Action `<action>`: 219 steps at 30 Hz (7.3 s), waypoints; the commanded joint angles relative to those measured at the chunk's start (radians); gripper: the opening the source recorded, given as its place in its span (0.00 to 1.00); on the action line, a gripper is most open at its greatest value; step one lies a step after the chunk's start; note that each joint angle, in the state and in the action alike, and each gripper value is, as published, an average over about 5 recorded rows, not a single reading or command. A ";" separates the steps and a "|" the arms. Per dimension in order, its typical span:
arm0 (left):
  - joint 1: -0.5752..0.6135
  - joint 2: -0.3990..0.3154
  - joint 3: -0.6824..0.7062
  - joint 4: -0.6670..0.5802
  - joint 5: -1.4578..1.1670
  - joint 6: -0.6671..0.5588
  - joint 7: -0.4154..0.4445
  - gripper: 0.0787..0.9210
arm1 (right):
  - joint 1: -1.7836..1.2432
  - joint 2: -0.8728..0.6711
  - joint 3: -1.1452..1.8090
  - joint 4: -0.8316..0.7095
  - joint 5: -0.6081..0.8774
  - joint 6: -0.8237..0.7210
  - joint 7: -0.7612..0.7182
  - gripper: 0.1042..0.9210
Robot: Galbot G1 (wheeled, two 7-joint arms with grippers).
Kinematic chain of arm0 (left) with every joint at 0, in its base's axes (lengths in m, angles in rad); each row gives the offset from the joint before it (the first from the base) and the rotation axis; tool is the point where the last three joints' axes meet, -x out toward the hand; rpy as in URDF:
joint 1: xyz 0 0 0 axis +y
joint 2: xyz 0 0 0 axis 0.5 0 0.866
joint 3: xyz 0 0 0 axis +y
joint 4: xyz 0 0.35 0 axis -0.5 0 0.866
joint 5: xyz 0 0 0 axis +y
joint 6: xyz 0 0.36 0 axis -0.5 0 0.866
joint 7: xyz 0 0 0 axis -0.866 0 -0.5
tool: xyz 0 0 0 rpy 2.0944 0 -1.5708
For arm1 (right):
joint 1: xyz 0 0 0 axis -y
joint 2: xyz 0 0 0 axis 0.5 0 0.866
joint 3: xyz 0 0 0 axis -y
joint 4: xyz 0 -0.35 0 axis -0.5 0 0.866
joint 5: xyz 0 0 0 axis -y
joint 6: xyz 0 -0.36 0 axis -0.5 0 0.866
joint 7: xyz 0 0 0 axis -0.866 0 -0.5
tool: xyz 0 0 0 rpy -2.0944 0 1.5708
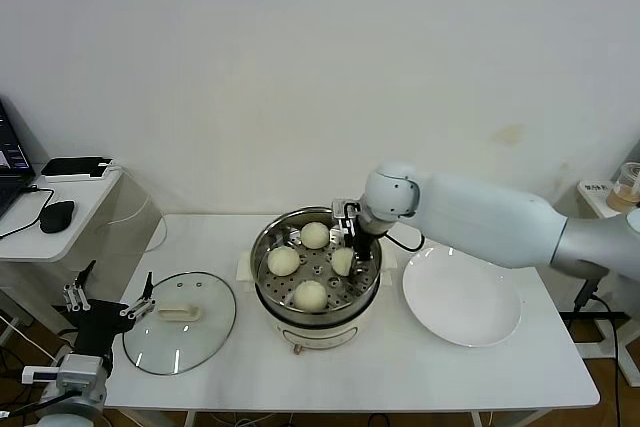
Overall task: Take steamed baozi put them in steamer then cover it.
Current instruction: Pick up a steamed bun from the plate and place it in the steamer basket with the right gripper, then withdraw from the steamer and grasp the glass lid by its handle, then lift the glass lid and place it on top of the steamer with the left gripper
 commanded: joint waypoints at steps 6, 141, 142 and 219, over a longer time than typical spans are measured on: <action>0.004 -0.003 -0.005 -0.004 0.001 0.000 0.000 0.88 | 0.002 -0.016 0.033 0.024 -0.013 -0.004 -0.012 0.73; -0.380 0.132 0.272 0.678 1.156 -0.313 0.002 0.17 | -2.074 0.454 2.051 0.616 -0.207 0.717 0.687 0.88; -0.370 0.134 0.262 0.656 1.149 -0.310 0.003 0.14 | -2.076 0.452 2.049 0.619 -0.208 0.718 0.687 0.88; -0.782 -0.198 0.949 0.476 1.420 0.274 0.442 0.08 | -1.953 0.447 1.859 0.480 -0.537 0.746 0.696 0.88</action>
